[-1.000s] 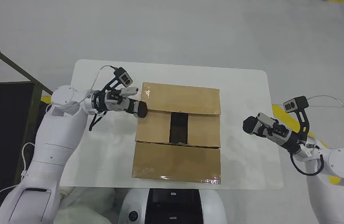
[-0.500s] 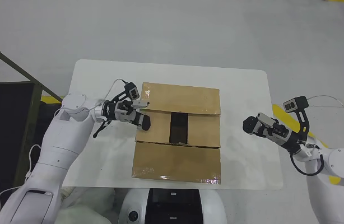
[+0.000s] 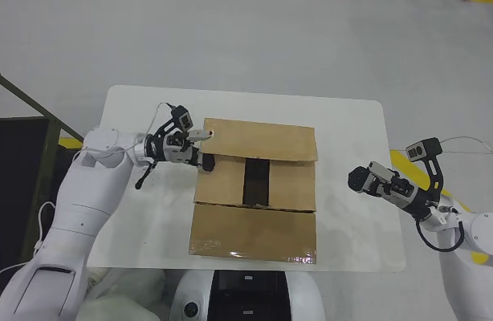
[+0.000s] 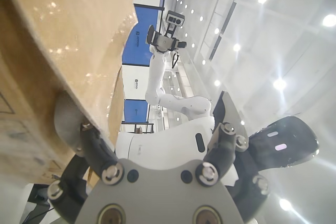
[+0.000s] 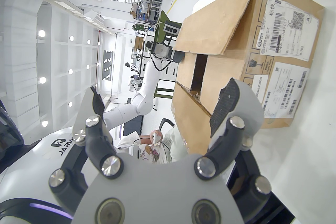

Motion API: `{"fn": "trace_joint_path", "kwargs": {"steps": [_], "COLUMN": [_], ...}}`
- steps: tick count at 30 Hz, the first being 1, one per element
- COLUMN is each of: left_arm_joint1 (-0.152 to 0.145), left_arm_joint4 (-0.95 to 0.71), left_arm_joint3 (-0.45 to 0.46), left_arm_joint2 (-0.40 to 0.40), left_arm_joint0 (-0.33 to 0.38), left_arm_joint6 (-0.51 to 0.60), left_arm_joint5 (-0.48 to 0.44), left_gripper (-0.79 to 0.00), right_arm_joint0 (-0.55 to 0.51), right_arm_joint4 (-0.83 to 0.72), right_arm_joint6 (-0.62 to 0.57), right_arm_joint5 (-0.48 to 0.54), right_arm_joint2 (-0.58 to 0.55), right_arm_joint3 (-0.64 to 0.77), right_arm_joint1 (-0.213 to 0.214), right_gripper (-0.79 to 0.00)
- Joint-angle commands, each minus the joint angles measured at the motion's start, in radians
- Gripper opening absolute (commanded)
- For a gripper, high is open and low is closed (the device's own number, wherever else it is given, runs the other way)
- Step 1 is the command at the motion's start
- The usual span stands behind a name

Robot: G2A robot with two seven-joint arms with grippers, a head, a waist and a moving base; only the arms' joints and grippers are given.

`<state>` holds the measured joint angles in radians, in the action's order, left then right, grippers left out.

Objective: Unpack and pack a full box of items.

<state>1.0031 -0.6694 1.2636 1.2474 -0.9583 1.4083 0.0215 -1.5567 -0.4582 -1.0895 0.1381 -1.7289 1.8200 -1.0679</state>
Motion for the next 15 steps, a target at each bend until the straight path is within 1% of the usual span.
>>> {"fn": "trace_joint_path", "kwargs": {"steps": [1,10,15], "left_arm_joint1": [0.0,0.002,0.013], "left_arm_joint4": [-0.019,-0.076,-0.115], "left_arm_joint3": [0.006,0.05,0.031], "left_arm_joint2": [0.01,0.027,0.0], "left_arm_joint0": [0.006,0.034,0.076], "left_arm_joint6": [-0.003,-0.016,-0.023], "left_arm_joint5": [-0.013,-0.029,-0.008], "left_gripper": [0.0,0.0,0.0], "right_arm_joint0": [0.0,0.0,0.0], "right_arm_joint4": [0.0,0.0,0.0], "right_arm_joint6": [0.0,0.0,0.0], "right_arm_joint5": [0.0,0.0,0.0], "right_arm_joint2": [0.0,0.0,0.0], "right_arm_joint3": [0.0,0.0,0.0], "right_arm_joint1": [0.0,0.0,0.0], "right_gripper": [0.0,0.0,0.0]}}
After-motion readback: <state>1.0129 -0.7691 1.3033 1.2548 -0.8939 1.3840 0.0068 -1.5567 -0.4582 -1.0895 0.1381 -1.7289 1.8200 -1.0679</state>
